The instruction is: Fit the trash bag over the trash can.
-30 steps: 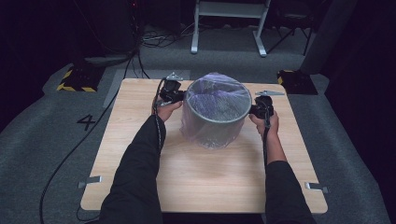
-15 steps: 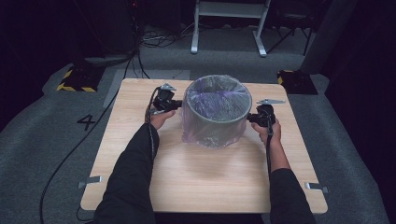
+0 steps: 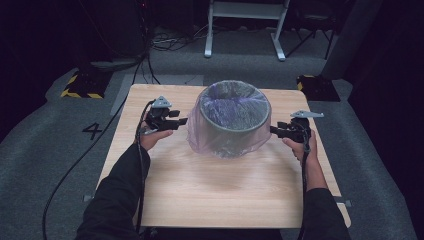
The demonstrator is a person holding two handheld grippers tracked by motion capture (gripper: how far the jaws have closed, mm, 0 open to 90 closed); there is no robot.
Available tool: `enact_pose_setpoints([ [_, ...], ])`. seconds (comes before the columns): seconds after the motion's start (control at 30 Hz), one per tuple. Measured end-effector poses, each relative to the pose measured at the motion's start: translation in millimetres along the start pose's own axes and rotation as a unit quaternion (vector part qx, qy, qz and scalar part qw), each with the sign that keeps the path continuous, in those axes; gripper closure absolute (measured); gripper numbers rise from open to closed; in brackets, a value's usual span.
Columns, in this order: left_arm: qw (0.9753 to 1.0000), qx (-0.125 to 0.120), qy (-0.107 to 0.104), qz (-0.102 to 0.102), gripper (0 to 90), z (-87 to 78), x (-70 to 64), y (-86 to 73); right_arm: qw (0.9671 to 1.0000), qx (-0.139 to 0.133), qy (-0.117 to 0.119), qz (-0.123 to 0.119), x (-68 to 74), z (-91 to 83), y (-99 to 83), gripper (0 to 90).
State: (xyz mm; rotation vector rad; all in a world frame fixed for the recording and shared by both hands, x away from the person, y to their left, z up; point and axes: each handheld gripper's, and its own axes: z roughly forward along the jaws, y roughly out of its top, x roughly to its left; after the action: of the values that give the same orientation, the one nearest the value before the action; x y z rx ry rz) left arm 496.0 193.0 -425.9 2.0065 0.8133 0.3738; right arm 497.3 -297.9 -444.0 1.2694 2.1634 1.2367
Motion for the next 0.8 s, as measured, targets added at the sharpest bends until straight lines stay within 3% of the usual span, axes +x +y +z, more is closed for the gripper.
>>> enact_pose_setpoints([
  [0.13, 0.9995, 0.019, 0.007, 0.023, 30.4, -7.8, -14.6, -14.4, 0.9998, -0.010, 0.005, -0.015, 2.5, -14.6, 2.8, 30.7],
  [0.27, 0.9984, 0.032, 0.004, 0.045, 23.3, -15.2, -30.5, -32.1, 0.9989, -0.016, 0.006, -0.044, 8.2, -28.5, 7.0, 24.7],
  [0.33, 0.9980, 0.041, -0.006, 0.047, 19.2, -17.2, -38.7, -41.7, 0.9984, -0.024, 0.011, -0.051, 10.0, -35.7, 8.7, 23.0],
  [0.47, 0.9970, 0.054, -0.020, 0.052, 16.6, -18.6, -51.7, -58.4, 0.9973, -0.042, 0.026, -0.055, 14.6, -48.1, 13.6, 20.8],
  [0.57, 0.9949, 0.076, -0.010, 0.066, 16.5, -16.9, -62.0, -67.5, 0.9964, -0.046, 0.024, -0.066, 20.3, -54.1, 17.7, 19.9],
  [0.63, 0.9937, 0.090, -0.014, 0.066, 16.4, -16.9, -68.9, -75.1, 0.9960, -0.051, 0.023, -0.070, 23.5, -57.3, 20.3, 20.4],
  [0.7, 0.9934, 0.091, -0.022, 0.065, 16.4, -17.3, -74.0, -80.6, 0.9954, -0.052, 0.021, -0.078, 28.2, -61.8, 23.5, 20.3],
  [0.8, 0.9929, 0.094, -0.017, 0.071, 16.0, -18.2, -81.3, -86.8, 0.9942, -0.062, 0.024, -0.085, 33.8, -69.0, 28.3, 19.5],
])
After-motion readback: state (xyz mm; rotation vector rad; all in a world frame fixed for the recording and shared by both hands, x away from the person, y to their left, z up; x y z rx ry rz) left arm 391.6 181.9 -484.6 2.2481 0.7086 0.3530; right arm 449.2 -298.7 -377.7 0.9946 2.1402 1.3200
